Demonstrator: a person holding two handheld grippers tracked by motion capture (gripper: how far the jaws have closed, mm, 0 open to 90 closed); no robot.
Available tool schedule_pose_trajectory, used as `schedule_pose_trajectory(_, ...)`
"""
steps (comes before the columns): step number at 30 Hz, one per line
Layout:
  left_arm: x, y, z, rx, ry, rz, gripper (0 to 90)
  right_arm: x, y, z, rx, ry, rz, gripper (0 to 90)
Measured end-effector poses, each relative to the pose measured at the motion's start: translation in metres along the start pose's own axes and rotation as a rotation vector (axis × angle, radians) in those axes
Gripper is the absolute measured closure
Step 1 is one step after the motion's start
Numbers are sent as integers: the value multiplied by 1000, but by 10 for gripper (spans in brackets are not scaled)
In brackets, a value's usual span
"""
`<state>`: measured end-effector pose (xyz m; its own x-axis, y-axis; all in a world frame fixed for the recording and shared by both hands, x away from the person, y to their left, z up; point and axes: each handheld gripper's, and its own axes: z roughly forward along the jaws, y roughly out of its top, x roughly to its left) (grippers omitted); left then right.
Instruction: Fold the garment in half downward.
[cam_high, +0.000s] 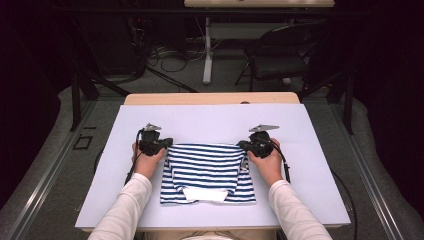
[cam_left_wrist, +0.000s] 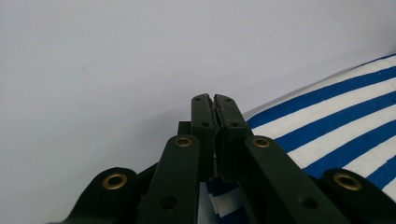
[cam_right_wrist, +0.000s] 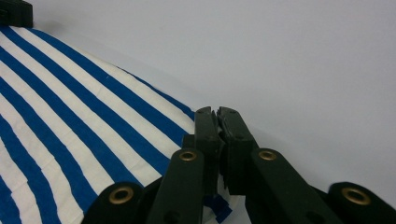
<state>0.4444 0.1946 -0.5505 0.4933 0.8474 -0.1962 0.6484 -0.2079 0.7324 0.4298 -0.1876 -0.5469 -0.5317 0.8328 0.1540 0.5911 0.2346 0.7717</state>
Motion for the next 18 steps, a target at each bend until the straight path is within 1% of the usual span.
schedule_pose_trajectory(3, 0, 1, 0, -6, 0, 0, 874, -1, 0, 1, -4, -2, 2, 869)
schedule_pose_trajectory(10, -1, 5, 0, -32, 16, 3, 874, -3, 7, -1, -16, -13, 5, 869)
schedule_pose_trajectory(14, 0, 11, 0, -45, 29, 6, 874, -2, 14, -1, -24, -27, -4, 870)
schedule_pose_trajectory(16, 1, 14, 0, -56, 31, -6, 874, -2, 19, -1, -20, -32, -13, 870)
schedule_pose_trajectory(18, 3, 17, 1, -58, 39, -8, 874, -3, 24, -1, -20, -38, -23, 870)
